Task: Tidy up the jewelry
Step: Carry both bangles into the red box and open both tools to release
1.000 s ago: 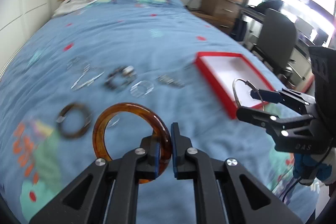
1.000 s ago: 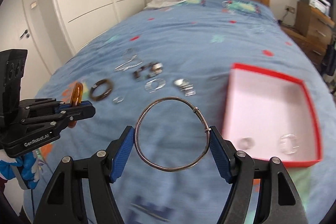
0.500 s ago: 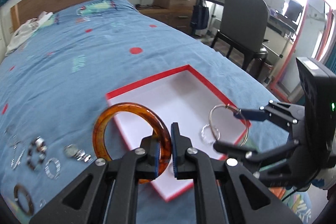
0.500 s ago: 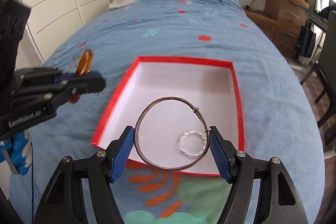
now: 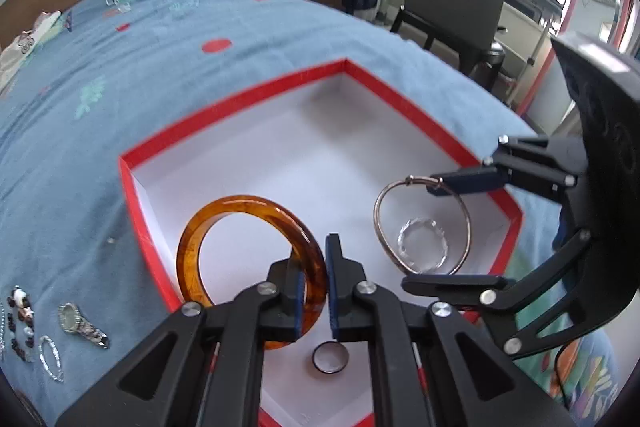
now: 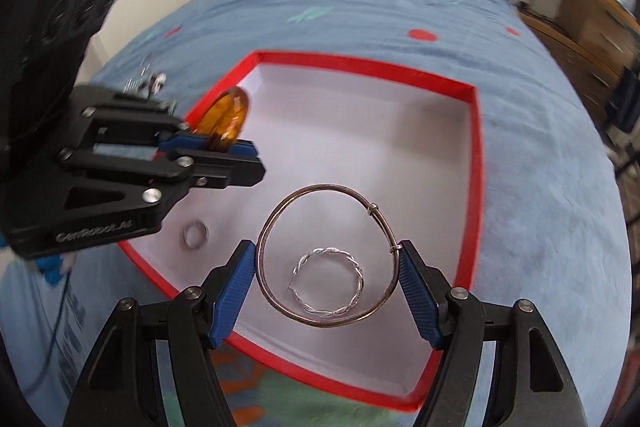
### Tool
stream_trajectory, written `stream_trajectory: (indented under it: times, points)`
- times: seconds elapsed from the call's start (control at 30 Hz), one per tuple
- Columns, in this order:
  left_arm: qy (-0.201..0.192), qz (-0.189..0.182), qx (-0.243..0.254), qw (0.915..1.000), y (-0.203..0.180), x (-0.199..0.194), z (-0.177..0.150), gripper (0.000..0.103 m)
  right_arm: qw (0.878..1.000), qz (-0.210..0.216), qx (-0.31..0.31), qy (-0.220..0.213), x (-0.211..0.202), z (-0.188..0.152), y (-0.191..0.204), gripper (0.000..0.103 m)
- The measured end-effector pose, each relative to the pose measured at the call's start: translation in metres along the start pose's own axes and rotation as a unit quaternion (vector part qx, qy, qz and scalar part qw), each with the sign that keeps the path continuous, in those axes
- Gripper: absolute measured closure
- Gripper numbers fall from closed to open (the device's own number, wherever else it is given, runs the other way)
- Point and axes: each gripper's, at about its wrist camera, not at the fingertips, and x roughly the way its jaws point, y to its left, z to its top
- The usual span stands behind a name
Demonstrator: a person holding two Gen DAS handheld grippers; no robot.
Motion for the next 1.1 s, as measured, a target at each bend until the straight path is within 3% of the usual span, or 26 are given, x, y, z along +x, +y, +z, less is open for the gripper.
stream_trajectory:
  times: [0.13, 0.27, 0.37, 0.67, 0.93, 1.1]
  points:
    - [0.015, -0.01, 0.009, 0.9998, 0.001, 0.015, -0.004, 0.094, 0.998, 0.015, -0.054, 0.03, 0.009, 0.001, 0.005, 0.033]
    - [0.019, -0.042, -0.029, 0.9985, 0.017, 0.019, 0.0, 0.092, 0.994, 0.029, -0.079, 0.065, 0.015, 0.004, 0.001, 0.032]
    - [0.022, -0.041, -0.024, 0.9986, 0.019, 0.02, 0.003, 0.091, 0.99, 0.031, -0.103, 0.089, 0.018, 0.006, 0.002, 0.033]
    - [0.022, -0.058, -0.041, 0.9972, 0.023, 0.02, 0.005, 0.091, 0.989, 0.03, -0.109, 0.099, 0.017, 0.01, 0.005, 0.032]
    - [0.02, -0.068, -0.047, 0.9964, 0.014, 0.02, 0.008, 0.064, 0.991, 0.028, -0.096, 0.084, 0.006, 0.01, 0.004, 0.032]
    - [0.016, -0.069, -0.06, 0.9957, 0.015, 0.016, 0.009, 0.061, 0.993, 0.024, -0.086, 0.077, -0.008, 0.009, 0.0, 0.032]
